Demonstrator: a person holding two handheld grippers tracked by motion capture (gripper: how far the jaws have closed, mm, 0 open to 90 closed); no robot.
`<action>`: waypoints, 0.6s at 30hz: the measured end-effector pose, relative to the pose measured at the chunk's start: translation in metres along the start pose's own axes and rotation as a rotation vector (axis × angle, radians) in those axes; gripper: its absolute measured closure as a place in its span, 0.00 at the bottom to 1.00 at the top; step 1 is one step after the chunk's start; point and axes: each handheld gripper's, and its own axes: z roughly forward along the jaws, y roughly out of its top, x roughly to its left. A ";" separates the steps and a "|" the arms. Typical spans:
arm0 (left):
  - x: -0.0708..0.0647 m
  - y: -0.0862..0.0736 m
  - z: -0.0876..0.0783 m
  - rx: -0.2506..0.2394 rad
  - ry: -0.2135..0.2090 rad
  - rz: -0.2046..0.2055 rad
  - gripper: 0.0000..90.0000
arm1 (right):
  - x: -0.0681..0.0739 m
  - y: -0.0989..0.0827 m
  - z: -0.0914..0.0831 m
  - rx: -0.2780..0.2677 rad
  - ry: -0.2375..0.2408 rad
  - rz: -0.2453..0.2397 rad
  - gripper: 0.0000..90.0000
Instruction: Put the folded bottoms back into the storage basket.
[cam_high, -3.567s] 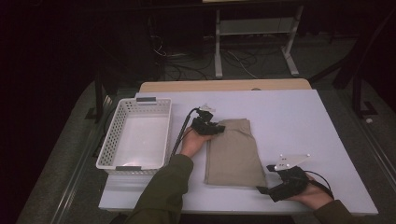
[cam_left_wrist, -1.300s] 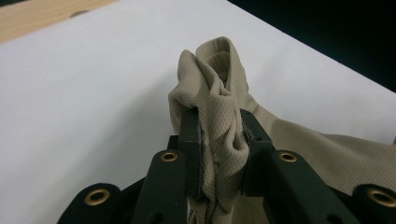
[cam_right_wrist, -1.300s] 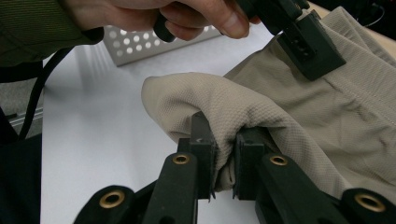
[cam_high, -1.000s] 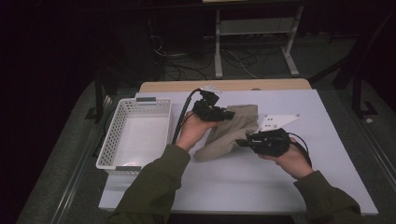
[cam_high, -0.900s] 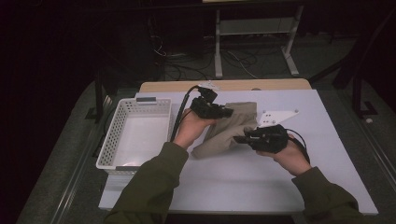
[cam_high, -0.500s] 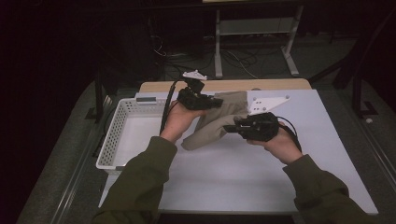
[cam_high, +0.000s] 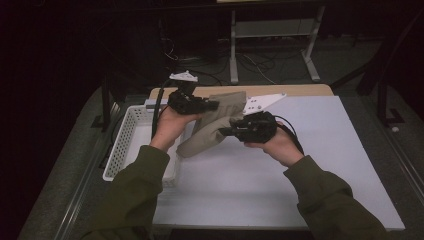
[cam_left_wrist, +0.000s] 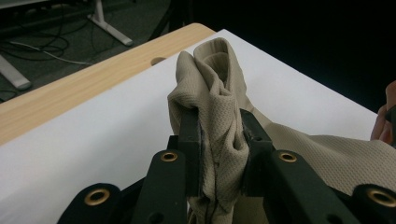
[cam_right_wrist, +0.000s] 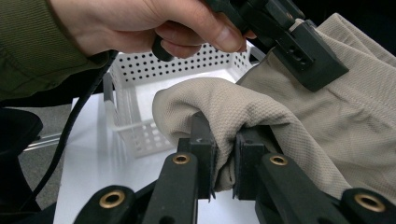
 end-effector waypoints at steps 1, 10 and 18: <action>0.002 -0.001 -0.004 -0.002 0.002 0.004 0.83 | 0.001 0.003 0.003 0.000 0.004 -0.004 0.90; 0.019 -0.012 -0.036 -0.027 0.039 0.012 0.83 | 0.010 0.022 0.033 -0.004 0.042 -0.025 0.90; 0.038 -0.026 -0.062 -0.028 0.070 0.008 0.83 | 0.021 0.032 0.062 0.006 0.081 -0.044 0.90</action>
